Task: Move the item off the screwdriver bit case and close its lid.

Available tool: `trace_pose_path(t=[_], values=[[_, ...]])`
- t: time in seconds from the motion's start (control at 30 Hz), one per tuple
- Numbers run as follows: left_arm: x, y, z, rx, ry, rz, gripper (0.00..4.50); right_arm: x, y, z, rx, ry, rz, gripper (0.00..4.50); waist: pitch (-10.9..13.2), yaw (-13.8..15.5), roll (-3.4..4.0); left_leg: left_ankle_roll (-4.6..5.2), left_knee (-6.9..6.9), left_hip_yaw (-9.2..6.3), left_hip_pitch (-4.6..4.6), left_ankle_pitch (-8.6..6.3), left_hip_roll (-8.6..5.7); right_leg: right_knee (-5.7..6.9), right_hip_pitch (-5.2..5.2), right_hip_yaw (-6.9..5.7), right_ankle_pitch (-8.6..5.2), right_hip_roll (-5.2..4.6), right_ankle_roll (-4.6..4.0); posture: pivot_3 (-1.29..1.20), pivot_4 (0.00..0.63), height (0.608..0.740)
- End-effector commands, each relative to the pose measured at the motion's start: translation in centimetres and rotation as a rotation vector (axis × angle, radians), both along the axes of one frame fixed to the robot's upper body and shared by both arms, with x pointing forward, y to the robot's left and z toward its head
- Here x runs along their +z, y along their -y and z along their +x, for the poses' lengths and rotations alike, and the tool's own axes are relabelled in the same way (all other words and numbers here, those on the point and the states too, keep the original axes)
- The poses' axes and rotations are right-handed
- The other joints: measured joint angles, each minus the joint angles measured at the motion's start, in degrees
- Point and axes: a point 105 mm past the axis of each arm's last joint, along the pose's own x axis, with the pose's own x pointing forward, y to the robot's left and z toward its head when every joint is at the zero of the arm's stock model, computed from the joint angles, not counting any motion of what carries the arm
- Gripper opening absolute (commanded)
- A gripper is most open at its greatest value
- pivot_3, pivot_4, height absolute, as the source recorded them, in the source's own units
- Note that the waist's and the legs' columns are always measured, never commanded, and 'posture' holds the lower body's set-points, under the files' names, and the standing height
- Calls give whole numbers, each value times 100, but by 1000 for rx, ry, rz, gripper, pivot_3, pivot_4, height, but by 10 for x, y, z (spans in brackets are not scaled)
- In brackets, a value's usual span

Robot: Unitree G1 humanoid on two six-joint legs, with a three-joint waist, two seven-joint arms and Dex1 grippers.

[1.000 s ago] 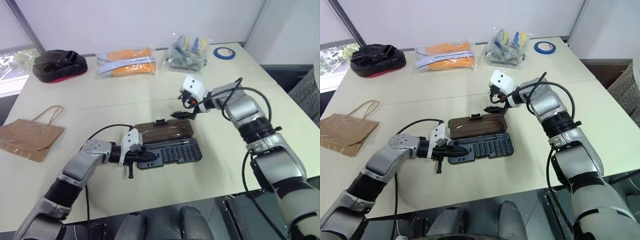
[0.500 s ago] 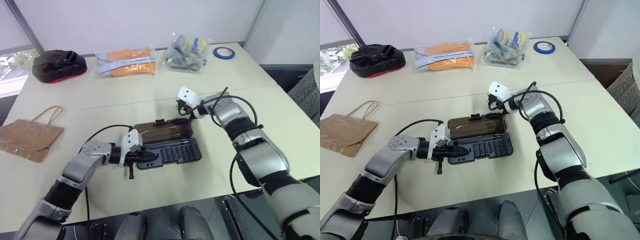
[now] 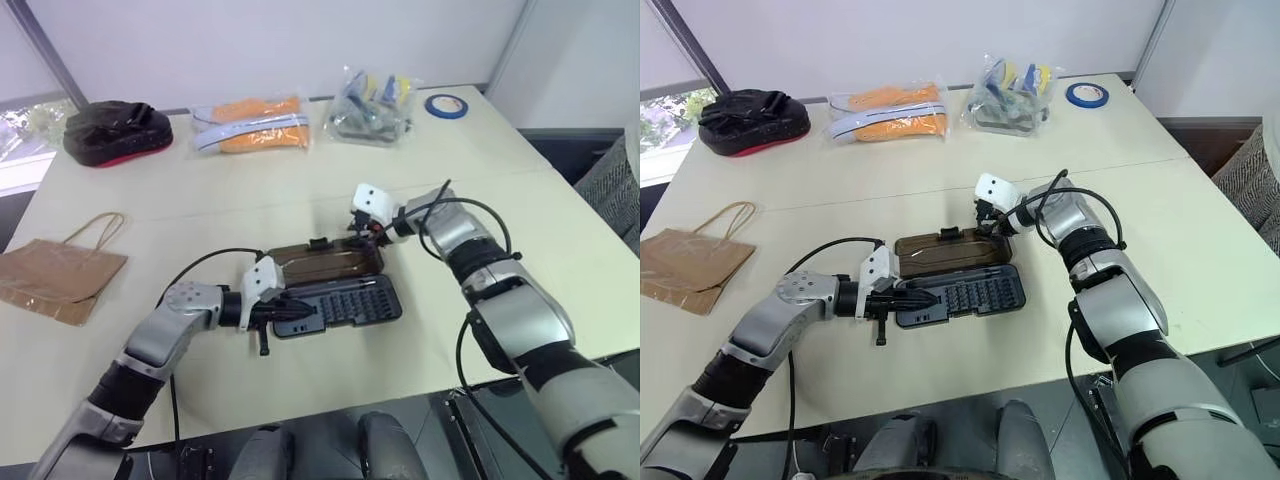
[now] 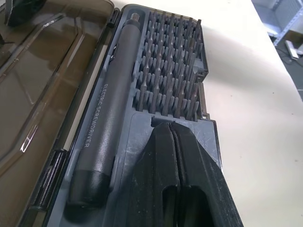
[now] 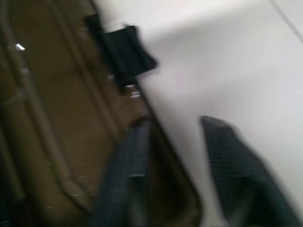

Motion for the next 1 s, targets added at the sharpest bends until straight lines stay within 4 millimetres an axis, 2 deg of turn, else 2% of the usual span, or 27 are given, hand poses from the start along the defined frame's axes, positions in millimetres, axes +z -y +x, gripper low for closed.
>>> trace_pose_path(t=[0.03,0.17,0.53,0.63,0.77,1.0], values=[[-16,-11,1,54,-35,59,0,-1,6,2,-19,11,-27,17,-8,-4,-3,0,-1,0,20,0,2,3,15,0,0,2,0,0,150,740],[-14,-11,3,70,-23,55,0,-6,4,-2,7,-5,-42,17,-6,9,2,5,-13,5,85,-3,3,2,74,4,0,6,-1,0,150,740],[-14,-12,4,88,-16,49,0,-14,4,-5,19,-37,-62,17,-6,12,2,3,-13,4,86,-2,4,2,75,7,0,5,-1,0,150,740],[-13,-11,5,92,-14,46,0,-16,6,-4,8,-44,-74,850,-6,17,3,3,-13,4,86,-2,4,2,75,7,0,5,-1,0,150,740],[-14,-11,5,96,-12,45,0,-17,6,-2,-4,-39,-89,2846,-6,20,3,3,-17,3,83,-3,3,1,71,7,0,4,-1,0,150,740],[-13,-10,6,103,-6,43,0,-19,12,2,-46,-51,-112,2846,-6,20,3,3,-22,3,84,-2,3,-5,73,7,0,4,-1,0,150,740]])
